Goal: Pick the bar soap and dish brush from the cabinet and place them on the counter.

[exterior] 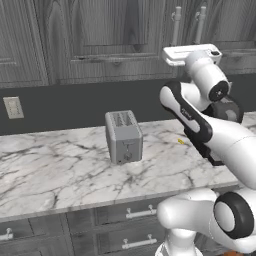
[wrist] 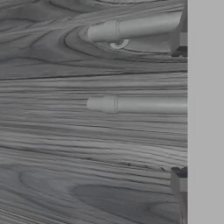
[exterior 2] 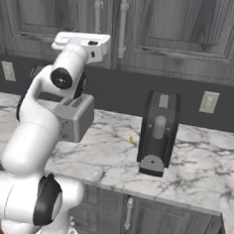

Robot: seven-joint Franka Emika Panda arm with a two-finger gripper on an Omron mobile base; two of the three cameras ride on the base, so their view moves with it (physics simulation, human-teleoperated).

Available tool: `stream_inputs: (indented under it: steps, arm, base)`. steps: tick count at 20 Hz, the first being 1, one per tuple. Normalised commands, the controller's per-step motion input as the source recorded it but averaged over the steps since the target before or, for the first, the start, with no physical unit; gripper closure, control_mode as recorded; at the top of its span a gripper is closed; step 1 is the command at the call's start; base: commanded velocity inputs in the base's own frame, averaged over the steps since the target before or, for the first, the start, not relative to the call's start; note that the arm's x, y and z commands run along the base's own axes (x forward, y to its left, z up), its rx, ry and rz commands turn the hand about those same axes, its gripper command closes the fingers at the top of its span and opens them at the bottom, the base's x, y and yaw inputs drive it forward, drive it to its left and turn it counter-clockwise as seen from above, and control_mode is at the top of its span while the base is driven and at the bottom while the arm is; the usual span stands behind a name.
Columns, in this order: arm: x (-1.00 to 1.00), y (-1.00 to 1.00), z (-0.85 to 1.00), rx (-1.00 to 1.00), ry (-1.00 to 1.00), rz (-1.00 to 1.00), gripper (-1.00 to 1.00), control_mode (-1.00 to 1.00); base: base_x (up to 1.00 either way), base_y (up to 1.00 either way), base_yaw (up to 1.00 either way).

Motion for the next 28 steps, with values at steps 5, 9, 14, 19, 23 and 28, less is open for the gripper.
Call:
stream_inputs:
  steps: [5,9,14,19,23,28]
  arm:
    - [0.26,0.00,0.00,0.00,0.00,0.00,-1.00,-1.00]
    - [0.27,0.00,0.00,0.00,0.00,0.00,-1.00,-1.00]
    - [0.26,0.00,0.00,0.00,0.00,0.00,-1.00,-1.00]
    - [0.27,0.00,0.00,0.00,0.00,0.00,-1.00,-1.00]
    - [0.26,0.00,0.00,0.00,0.00,0.00,-1.00,-1.00]
    - [0.27,0.00,-0.01,0.00,0.00,0.00,-1.00,-1.00]
  base:
    - [0.00,0.00,0.00]
    - [0.00,0.00,0.00]
    - [0.00,0.00,0.00]
    - [0.00,0.00,0.00]
    - [0.00,0.00,0.00]
    - [0.00,0.00,0.00]
